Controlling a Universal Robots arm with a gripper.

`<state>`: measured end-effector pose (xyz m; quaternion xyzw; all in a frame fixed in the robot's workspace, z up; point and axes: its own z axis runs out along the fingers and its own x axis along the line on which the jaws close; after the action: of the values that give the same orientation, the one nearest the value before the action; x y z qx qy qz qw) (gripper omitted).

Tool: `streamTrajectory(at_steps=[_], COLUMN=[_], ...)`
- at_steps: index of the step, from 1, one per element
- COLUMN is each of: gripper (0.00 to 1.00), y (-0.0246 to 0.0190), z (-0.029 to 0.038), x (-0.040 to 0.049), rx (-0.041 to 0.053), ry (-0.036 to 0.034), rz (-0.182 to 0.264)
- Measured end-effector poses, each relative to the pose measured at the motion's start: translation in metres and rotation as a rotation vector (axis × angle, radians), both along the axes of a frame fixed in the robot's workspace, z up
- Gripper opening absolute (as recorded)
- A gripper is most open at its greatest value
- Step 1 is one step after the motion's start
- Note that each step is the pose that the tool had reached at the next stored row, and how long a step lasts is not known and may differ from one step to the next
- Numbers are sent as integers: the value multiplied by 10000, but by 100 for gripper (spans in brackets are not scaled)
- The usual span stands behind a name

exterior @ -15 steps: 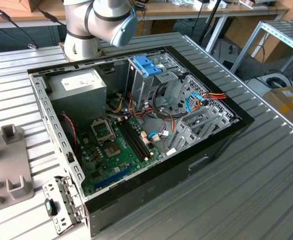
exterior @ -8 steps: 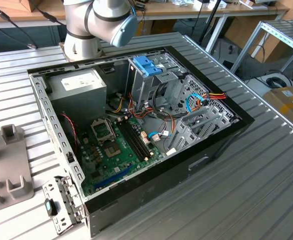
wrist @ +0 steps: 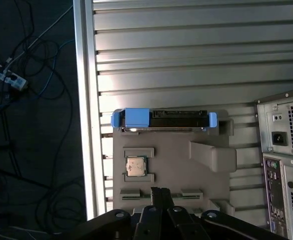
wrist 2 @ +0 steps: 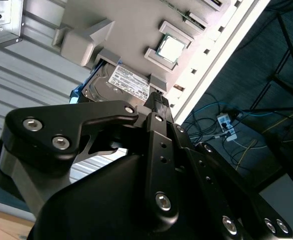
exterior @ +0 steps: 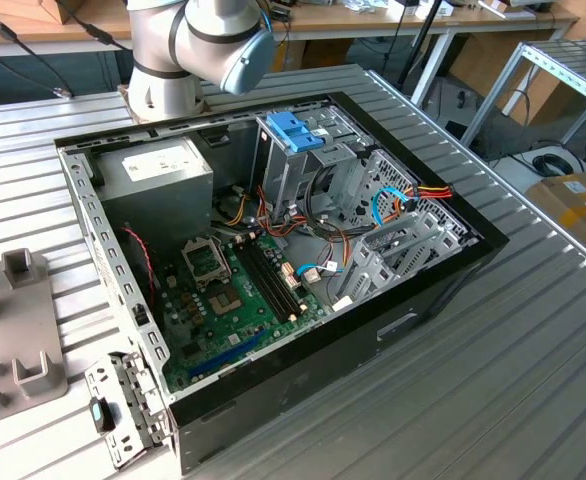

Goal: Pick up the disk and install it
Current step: 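Pick up the disk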

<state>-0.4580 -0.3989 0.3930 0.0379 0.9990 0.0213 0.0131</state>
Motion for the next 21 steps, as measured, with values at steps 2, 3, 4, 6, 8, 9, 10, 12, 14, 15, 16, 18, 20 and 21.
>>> streamTrajectory(at_steps=[2, 3, 4, 6, 8, 9, 10, 12, 14, 15, 16, 18, 20, 21], gripper=[10, 10, 10, 10, 10, 10, 10, 10, 10, 10, 10, 10, 10, 10], y=[0, 0, 0, 0, 0, 0, 0, 1, 1, 1, 1, 1, 1, 1], z=[0, 0, 0, 0, -1, -1, -2, -1, -1, -1, -1, -1, -1, -1], x=[0, 0, 0, 0, 0, 0, 1, 8, 12, 13, 14, 14, 14, 14], rx=[0, 0, 0, 0, 0, 0, 1, 0, 1, 0, 0, 0, 0, 0], ry=[0, 0, 0, 0, 0, 0, -2, -1, -1, 1, 0, 0, 0, 0], rz=[0, 0, 0, 0, 0, 0, 3, 59, 145, 239, 412, 551, 668, 717])
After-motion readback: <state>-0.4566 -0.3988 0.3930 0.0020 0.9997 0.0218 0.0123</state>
